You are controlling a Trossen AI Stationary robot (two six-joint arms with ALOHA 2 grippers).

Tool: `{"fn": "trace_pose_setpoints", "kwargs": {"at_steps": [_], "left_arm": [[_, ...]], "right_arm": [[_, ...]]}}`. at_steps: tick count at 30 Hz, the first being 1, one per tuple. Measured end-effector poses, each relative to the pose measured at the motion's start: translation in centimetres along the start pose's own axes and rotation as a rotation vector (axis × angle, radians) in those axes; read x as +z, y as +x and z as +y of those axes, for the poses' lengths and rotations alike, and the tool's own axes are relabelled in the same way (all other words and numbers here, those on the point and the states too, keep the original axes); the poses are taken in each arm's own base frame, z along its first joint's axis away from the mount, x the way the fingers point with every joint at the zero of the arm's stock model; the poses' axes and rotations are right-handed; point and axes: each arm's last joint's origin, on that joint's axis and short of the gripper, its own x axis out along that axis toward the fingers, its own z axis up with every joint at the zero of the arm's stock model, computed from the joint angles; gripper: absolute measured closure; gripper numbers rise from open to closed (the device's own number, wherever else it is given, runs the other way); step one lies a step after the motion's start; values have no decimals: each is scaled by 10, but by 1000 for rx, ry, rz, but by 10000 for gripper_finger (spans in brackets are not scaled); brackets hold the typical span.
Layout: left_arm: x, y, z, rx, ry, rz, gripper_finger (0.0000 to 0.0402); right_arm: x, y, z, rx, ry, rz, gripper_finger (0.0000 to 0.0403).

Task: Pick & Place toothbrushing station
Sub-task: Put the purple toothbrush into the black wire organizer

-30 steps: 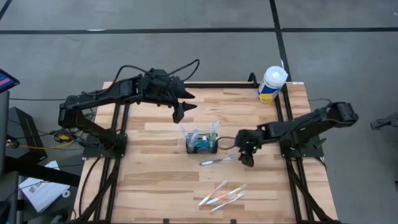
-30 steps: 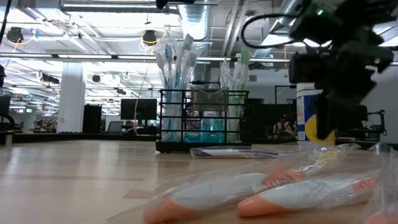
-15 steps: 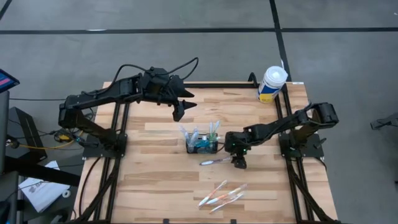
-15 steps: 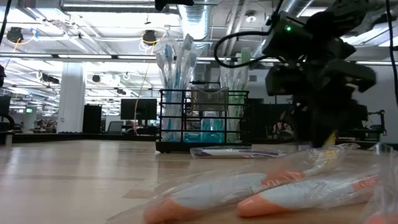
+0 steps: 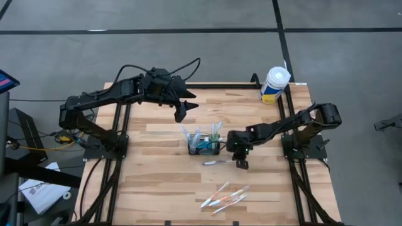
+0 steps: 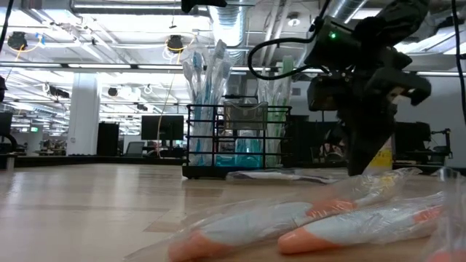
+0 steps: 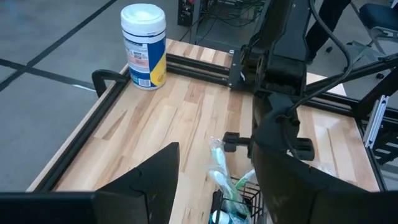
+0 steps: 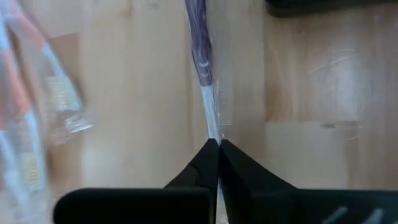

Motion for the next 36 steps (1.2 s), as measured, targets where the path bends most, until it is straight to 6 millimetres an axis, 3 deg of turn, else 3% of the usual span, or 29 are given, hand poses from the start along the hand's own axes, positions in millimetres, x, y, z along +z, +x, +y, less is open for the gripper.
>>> {"fn": "trace_pose_setpoints", "kwargs": {"at_steps": [6,10,18,21,25,33,36], "left_arm": [[0,0,0,0,-2,0,204],[1,0,0,-2,-1,-6,204],[6,0,0,-36,-1,-54,204],[9,0,2,-55,-3,-82,204],[14,-1,5,-98,16,-130,204],[18,-2,13,-120,17,-167,204],[19,-3,16,-144,17,-174,204]], "right_arm": [[-7,-24,14,9,-4,9,402],[-21,-55,25,-12,14,44,402],[-23,-153,59,-187,26,11,403],[-20,-188,66,-306,11,84,403],[2,-219,71,-465,-53,175,403],[70,-267,69,-669,-211,34,403],[95,-276,64,-699,-283,21,403]]}}
